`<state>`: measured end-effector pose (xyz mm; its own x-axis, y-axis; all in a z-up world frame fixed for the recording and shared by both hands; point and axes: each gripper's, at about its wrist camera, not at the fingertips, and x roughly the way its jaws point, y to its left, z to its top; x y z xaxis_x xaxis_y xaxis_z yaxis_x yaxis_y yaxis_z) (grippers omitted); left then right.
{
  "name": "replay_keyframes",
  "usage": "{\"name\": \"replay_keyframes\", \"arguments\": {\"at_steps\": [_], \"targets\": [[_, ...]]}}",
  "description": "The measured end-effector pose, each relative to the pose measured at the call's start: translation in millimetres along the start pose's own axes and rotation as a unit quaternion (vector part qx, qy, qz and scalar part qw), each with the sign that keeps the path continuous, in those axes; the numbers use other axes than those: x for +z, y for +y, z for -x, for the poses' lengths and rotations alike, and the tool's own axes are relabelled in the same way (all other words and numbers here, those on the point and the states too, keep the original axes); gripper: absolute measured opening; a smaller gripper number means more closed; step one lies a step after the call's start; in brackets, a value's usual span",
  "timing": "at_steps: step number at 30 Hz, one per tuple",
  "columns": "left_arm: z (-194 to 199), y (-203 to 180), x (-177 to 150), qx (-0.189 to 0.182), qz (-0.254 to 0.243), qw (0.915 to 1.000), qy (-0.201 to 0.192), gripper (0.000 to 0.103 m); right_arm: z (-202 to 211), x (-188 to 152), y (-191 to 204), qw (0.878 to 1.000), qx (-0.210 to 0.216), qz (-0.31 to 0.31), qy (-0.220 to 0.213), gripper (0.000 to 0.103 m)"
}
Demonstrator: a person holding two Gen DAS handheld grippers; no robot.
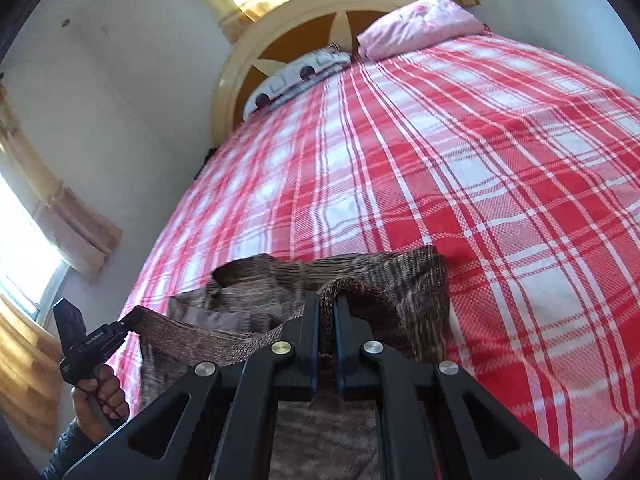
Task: Fold small clothes
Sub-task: 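Lay the hem down over the collar and open both grippers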
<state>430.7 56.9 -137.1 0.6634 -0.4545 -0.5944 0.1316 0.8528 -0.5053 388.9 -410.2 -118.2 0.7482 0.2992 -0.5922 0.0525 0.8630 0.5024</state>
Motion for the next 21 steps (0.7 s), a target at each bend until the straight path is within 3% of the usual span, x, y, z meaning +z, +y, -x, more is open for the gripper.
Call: {"name": "replay_keyframes", "arguments": {"at_steps": [5, 6, 7, 9, 13, 16, 18, 21], "targets": [[-16, 2, 11, 0.034, -0.002, 0.9994, -0.009, 0.008, -36, 17, -17, 0.999, -0.006, -0.028, 0.015, 0.009], [-16, 5, 16, 0.043, 0.004, 0.9989, -0.018, 0.008, -42, 23, -24, 0.999, -0.007, -0.048, 0.013, 0.020], [-14, 8, 19, 0.049, 0.013, 0.9985, -0.023, 0.008, -44, 27, -28, 0.998, -0.011, -0.060, 0.013, 0.044], [-11, 14, 23, 0.046, 0.029, 0.9983, -0.023, 0.008, -41, 30, -31, 0.997, -0.027, -0.072, 0.003, 0.059], [8, 11, 11, 0.045, 0.003, 0.9988, -0.018, 0.012, -27, 19, -12, 1.000, -0.019, -0.024, -0.003, 0.059], [19, -3, -11, 0.040, -0.031, 0.9987, 0.002, 0.023, -21, -1, 13, 0.999, -0.019, 0.037, 0.009, 0.059], [19, -21, -29, 0.053, -0.074, 0.9956, 0.025, 0.048, -18, -17, 25, 0.998, -0.015, 0.057, 0.018, 0.059], [11, -40, -43, 0.061, -0.123, 0.9896, 0.042, 0.057, -14, -36, 30, 0.997, -0.017, 0.064, 0.028, 0.059]]}}
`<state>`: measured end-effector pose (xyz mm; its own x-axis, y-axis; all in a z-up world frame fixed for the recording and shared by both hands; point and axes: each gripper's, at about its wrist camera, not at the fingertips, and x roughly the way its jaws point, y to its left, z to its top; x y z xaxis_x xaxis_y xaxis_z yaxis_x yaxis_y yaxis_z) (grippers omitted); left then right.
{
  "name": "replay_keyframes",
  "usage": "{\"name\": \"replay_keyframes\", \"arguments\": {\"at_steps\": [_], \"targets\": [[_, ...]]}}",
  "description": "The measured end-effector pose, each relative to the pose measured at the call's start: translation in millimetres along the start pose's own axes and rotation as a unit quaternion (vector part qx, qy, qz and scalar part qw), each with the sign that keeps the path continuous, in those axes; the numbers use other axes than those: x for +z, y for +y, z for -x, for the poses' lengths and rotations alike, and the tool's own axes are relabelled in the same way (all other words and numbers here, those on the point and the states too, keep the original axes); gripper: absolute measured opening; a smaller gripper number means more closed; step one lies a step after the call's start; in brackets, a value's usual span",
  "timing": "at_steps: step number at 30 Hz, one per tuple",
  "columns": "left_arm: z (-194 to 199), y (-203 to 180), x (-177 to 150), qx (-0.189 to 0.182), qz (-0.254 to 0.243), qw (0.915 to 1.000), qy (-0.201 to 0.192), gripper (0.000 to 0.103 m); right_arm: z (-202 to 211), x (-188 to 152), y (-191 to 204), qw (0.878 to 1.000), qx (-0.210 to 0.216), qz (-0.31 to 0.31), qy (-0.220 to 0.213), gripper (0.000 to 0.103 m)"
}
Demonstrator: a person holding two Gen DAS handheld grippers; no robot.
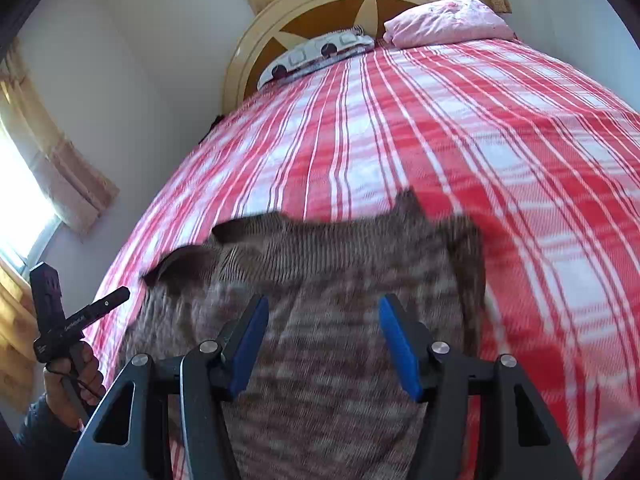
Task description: Fold small clothes
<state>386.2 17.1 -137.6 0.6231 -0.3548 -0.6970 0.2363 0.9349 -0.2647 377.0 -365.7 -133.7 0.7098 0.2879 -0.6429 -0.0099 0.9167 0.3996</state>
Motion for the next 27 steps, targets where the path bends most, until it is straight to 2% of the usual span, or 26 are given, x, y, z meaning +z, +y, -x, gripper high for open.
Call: {"name": "replay_keyframes", "arguments": {"at_steps": [2, 3, 5, 7, 8, 9, 11, 13, 17, 20, 22, 24, 27], "targets": [[-8, -11, 3, 0.039, -0.041, 0.9984, -0.004, 0.059, 3, -12, 2, 1.000, -0.006, 0.004, 0.008, 0.059], [-14, -10, 7, 0.057, -0.046, 0.9973, -0.002, 0.066, 4, -17, 4, 1.000, -0.011, 0.009, 0.016, 0.059], [-29, 0, 16, 0.096, -0.041, 0.9945, 0.006, 0.070, 7, -28, 7, 0.999, -0.024, 0.029, 0.029, 0.059], [-50, 23, 25, 0.151, -0.013, 0.9881, 0.028, 0.070, 10, -37, 7, 0.998, -0.036, 0.042, 0.040, 0.059], [-55, 32, 26, 0.160, 0.004, 0.9863, 0.041, 0.070, 12, -45, 7, 0.997, -0.039, 0.048, 0.051, 0.059], [-55, 47, 25, 0.148, 0.042, 0.9868, 0.051, 0.070, 14, -52, 6, 0.996, -0.041, 0.053, 0.061, 0.059], [-43, 62, 18, 0.101, 0.095, 0.9893, 0.045, 0.070, 19, -62, 3, 0.995, -0.048, 0.064, 0.066, 0.059], [-30, 65, 5, 0.086, 0.108, 0.9891, 0.050, 0.070, 29, -75, 5, 0.992, -0.057, 0.094, 0.067, 0.059], [3, 51, -29, 0.066, 0.085, 0.9932, 0.044, 0.070, 39, -95, 14, 0.985, -0.078, 0.138, 0.072, 0.059], [16, 33, -47, 0.068, 0.054, 0.9954, 0.041, 0.070, 45, -112, 24, 0.978, -0.105, 0.170, 0.066, 0.059], [18, 22, -58, 0.061, 0.026, 0.9967, 0.046, 0.070, 46, -117, 24, 0.978, -0.110, 0.167, 0.062, 0.059], [17, 15, -65, 0.075, -0.001, 0.9961, 0.047, 0.070, 47, -121, 22, 0.978, -0.113, 0.163, 0.056, 0.059], [17, 18, -68, 0.076, 0.000, 0.9960, 0.048, 0.070, 46, -122, 21, 0.978, -0.117, 0.160, 0.061, 0.059]]}}
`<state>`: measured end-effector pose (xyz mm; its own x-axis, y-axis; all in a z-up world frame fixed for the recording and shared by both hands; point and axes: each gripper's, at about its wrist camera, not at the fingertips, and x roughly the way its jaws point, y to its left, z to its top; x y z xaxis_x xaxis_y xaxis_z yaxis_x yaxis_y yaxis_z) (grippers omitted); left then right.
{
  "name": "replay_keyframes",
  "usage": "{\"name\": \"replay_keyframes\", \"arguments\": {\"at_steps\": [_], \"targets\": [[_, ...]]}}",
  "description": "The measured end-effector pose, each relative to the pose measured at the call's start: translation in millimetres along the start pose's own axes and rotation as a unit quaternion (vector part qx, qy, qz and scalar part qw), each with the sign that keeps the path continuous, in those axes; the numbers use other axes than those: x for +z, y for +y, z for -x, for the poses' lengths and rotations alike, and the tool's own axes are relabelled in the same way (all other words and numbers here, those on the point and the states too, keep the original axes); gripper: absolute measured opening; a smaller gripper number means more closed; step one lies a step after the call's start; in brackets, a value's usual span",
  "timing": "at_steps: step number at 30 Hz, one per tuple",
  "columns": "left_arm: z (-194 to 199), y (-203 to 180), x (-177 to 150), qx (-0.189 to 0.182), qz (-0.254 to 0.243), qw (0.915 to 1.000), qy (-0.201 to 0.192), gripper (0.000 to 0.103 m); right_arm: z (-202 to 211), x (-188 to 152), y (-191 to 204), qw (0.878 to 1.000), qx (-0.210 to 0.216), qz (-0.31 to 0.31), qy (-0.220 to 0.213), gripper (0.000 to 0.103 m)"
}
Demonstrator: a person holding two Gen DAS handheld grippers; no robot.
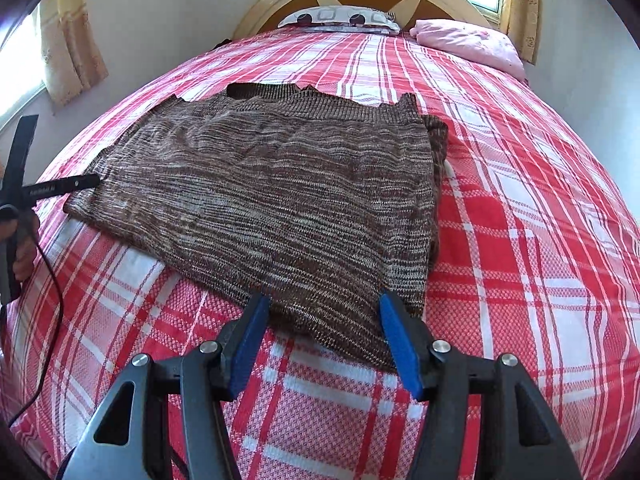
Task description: Fold small clothes
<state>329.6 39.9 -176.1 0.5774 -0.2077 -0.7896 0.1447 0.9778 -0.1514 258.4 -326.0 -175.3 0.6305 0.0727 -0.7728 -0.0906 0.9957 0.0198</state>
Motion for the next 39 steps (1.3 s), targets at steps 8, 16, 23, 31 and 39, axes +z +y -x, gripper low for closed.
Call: {"name": "replay_keyframes", "arguments": {"at_steps": [8, 16, 23, 31, 39], "targets": [[6, 5, -15, 0.034, -0.041, 0.9984, 0.016, 0.088, 14, 3, 7, 1.000, -0.016, 0.006, -0.006, 0.059], [7, 4, -21, 0.040, -0.041, 0.9983, 0.005, 0.090, 13, 52, 62, 0.996, 0.068, 0.012, -0.049, 0.059], [6, 6, -24, 0.053, -0.033, 0.9980, 0.006, 0.099, -37, 35, 80, 1.000, -0.008, 0.020, 0.002, 0.059], [5, 9, -23, 0.051, -0.029, 0.9982, 0.007, 0.101, -21, 25, 88, 0.999, -0.022, 0.043, -0.004, 0.059], [4, 9, -23, 0.051, -0.029, 0.9982, 0.008, 0.103, -26, 69, 134, 0.997, -0.036, 0.061, -0.040, 0.059]]}}
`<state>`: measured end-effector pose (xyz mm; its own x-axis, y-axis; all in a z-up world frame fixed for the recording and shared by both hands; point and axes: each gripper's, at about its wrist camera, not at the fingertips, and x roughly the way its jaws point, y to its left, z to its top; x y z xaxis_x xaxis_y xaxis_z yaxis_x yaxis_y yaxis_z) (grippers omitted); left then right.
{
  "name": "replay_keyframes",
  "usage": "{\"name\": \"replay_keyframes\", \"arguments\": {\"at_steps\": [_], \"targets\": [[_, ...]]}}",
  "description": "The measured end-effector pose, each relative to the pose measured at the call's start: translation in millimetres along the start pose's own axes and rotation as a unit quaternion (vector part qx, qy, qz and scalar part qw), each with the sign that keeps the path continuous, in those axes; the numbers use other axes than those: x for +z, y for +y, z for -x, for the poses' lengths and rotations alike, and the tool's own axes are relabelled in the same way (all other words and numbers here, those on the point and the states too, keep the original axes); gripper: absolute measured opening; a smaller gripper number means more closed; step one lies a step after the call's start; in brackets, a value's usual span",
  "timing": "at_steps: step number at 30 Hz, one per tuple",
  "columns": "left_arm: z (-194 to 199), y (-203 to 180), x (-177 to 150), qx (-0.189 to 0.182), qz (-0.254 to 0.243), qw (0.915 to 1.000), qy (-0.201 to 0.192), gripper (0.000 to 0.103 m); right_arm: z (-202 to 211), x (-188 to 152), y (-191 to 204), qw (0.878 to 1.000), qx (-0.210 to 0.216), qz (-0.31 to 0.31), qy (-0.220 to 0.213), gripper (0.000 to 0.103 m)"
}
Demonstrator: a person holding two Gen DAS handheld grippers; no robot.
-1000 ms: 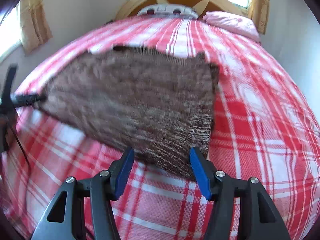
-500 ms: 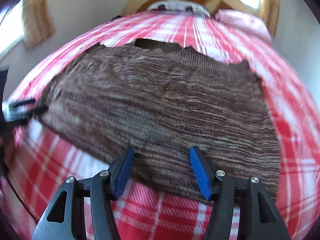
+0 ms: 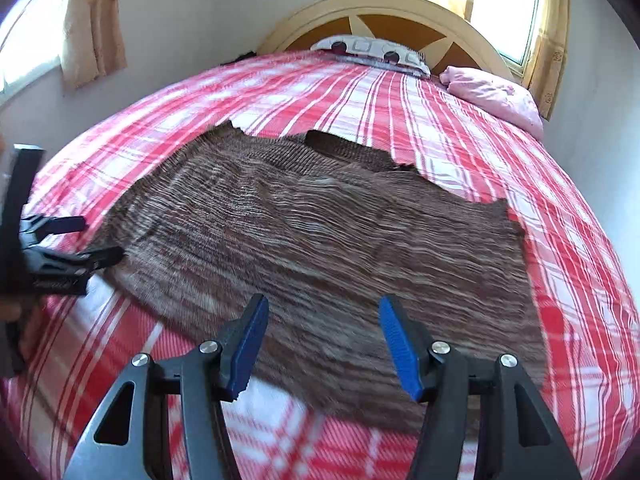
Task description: Fold small clothes
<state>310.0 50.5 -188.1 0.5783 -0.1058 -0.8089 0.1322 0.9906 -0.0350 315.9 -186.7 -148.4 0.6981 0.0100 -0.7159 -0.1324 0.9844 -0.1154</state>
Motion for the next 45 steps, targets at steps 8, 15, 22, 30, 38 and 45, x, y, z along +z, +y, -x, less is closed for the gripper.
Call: {"name": "replay_keyframes", "arguments": {"at_steps": [8, 15, 22, 30, 38, 45], "targets": [[-1, 0, 0, -0.005, 0.002, 1.0000, 0.000, 0.103, -25, -22, -3, 0.999, 0.013, -0.031, 0.038, 0.059], [0, 1, 0, -0.007, 0.002, 1.0000, -0.001, 0.103, -20, -31, 0, 0.999, 0.008, -0.023, 0.043, 0.059], [7, 3, -8, -0.017, -0.003, 0.9998, 0.002, 0.103, -15, -33, 6, 0.999, -0.007, -0.008, 0.043, 0.059], [23, 16, -15, -0.041, -0.006, 0.9991, 0.007, 0.103, -1, -30, 6, 0.999, -0.007, -0.007, 0.034, 0.059], [30, 55, -9, -0.014, 0.011, 0.9998, -0.009, 0.103, 18, -9, 72, 0.996, 0.032, 0.081, -0.029, 0.059], [21, 93, 13, -0.045, 0.074, 0.9961, -0.017, 0.103, 12, -5, 136, 0.986, 0.049, 0.155, -0.049, 0.059]]}}
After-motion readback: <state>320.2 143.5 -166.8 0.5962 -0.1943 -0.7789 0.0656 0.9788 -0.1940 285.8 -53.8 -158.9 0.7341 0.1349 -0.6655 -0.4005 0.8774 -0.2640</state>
